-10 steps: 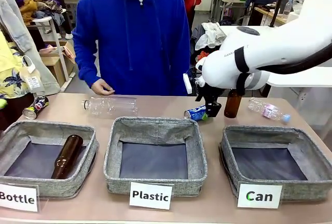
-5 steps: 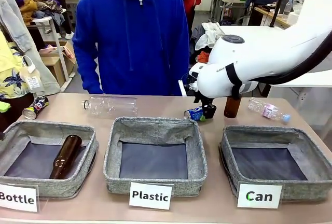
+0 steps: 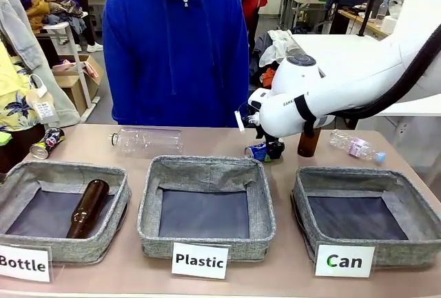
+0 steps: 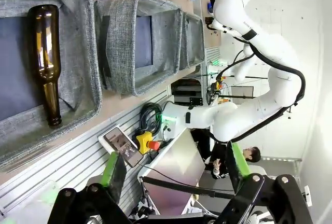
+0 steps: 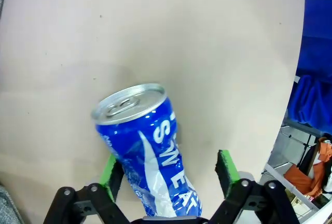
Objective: Sort the can waste into the basket.
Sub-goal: Pick up the can waste from the table and place it in the right Fabric basket.
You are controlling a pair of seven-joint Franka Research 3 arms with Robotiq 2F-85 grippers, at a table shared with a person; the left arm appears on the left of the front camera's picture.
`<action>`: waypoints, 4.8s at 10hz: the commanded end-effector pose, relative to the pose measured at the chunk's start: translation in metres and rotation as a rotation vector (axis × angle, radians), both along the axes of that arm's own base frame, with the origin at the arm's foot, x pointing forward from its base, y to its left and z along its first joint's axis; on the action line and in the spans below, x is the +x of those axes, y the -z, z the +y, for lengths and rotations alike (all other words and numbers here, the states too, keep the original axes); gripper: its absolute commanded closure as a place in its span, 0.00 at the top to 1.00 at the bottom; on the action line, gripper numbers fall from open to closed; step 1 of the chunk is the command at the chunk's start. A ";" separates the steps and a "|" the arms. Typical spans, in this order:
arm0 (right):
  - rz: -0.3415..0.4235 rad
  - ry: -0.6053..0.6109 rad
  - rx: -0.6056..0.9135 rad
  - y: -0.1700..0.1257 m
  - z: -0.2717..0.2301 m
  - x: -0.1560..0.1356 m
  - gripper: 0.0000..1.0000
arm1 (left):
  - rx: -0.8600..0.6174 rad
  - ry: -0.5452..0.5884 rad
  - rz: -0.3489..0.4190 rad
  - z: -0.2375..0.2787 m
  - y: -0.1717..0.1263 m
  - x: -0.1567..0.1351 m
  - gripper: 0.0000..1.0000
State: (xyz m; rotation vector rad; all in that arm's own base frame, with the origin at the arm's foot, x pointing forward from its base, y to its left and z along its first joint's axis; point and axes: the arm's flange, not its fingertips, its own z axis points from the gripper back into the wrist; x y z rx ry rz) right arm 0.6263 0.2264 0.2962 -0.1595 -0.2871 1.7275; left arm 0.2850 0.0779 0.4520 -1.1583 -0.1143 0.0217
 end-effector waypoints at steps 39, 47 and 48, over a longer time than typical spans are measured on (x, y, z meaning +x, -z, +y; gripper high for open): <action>0.639 1.257 1.587 -0.163 -0.224 -0.235 1.00 | 0.007 -0.007 0.012 0.000 0.001 -0.003 1.00; 0.723 1.236 1.347 -0.170 -0.239 -0.234 1.00 | 0.007 -0.007 0.012 0.000 0.001 -0.003 1.00; 0.723 1.236 1.347 -0.170 -0.239 -0.234 1.00 | 0.007 -0.007 0.012 0.000 0.001 -0.003 1.00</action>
